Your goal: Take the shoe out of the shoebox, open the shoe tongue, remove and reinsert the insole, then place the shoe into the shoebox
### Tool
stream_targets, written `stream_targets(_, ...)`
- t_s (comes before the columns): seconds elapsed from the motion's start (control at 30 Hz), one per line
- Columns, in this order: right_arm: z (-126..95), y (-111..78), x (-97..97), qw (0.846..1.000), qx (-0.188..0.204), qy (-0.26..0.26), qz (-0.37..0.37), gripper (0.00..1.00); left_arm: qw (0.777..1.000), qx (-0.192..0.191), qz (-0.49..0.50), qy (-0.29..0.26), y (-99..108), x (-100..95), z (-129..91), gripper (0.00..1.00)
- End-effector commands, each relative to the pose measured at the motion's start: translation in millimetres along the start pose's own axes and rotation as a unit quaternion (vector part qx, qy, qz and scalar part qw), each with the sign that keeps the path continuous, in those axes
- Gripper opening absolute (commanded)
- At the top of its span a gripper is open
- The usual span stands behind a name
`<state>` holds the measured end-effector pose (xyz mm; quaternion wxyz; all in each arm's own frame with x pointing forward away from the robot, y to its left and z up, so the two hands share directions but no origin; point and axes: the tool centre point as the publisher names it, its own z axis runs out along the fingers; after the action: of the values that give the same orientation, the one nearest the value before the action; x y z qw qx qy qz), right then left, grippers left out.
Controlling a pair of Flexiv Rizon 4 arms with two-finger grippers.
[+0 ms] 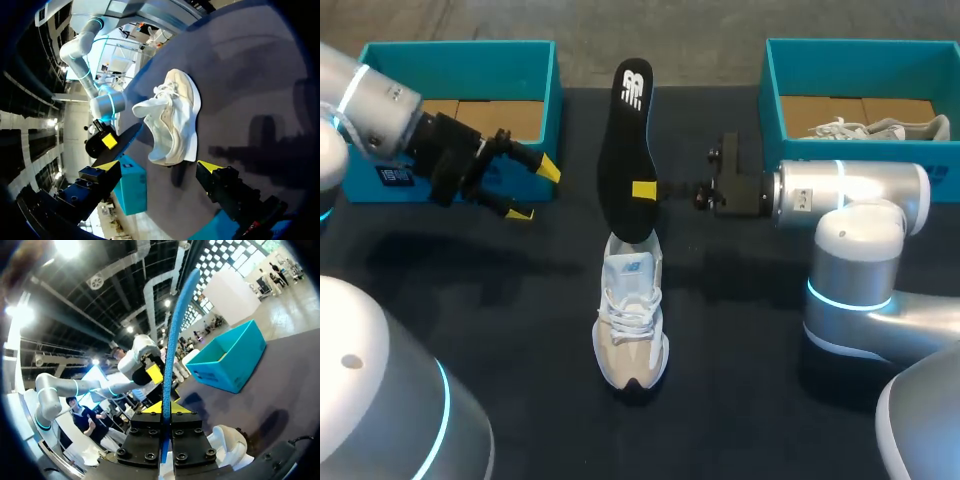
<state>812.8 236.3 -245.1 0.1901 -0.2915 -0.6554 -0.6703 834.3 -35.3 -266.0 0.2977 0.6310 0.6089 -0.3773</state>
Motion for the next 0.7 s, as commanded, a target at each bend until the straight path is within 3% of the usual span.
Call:
stream_targets(0.03,1,-2.2,1.0,1.000,-0.003,-0.002,0.000,0.00,1.000,-0.006,0.001,-0.005,-4,3.9,2,1.00)
stream_targets(0.43,8,-1.6,-2.5,1.000,0.006,-0.010,-0.011,0.00,1.000,-0.006,0.001,-0.005,-4,3.9,2,1.00)
stream_targets(0.7,19,-6.9,-13.1,0.999,0.010,-0.019,-0.044,0.00,1.000,0.006,-0.002,-0.006,9,5.7,19,1.00)
